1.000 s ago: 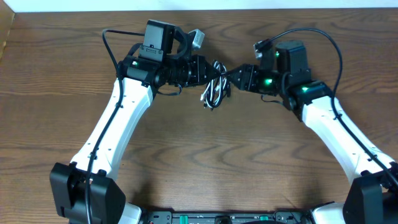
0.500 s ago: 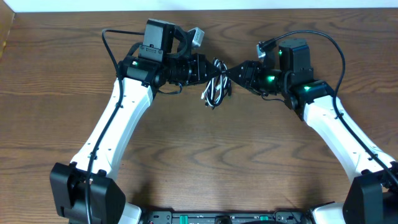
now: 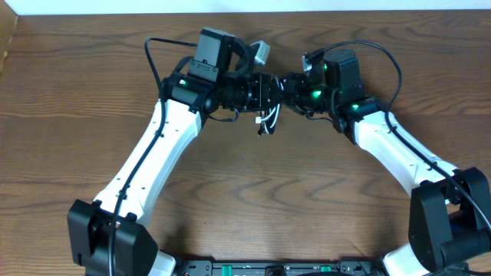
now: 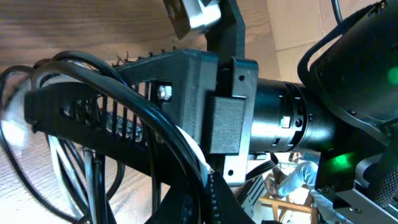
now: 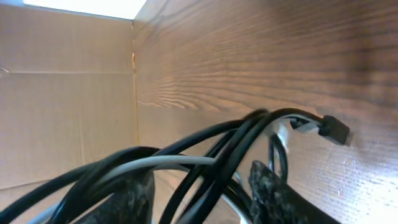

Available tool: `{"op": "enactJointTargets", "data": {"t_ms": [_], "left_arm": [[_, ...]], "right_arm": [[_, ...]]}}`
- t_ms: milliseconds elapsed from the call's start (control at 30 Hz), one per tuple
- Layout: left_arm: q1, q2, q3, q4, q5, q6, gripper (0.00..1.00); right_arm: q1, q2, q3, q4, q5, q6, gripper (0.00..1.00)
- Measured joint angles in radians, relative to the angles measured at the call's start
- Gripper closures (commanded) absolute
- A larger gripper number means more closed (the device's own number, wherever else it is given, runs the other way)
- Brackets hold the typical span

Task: Untangle cables
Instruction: 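Lift the coil with the left gripper and grasp it with the right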

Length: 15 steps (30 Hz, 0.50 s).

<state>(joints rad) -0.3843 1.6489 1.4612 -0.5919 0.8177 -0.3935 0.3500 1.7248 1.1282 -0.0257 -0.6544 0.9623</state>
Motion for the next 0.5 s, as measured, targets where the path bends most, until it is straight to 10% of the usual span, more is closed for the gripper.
{"op": "enactJointTargets", "data": {"t_ms": [100,500], "left_arm": [[-0.003,0.0,0.0,0.01,0.0,0.0,0.93],[0.149,0.0,0.0,-0.051,-0.071,0.022,0.93]], "right_arm": [[0.0,0.0,0.0,-0.064,-0.002,-0.012,0.99],[-0.166,-0.004,0.001,-0.241,-0.11,-0.203,0.99]]}}
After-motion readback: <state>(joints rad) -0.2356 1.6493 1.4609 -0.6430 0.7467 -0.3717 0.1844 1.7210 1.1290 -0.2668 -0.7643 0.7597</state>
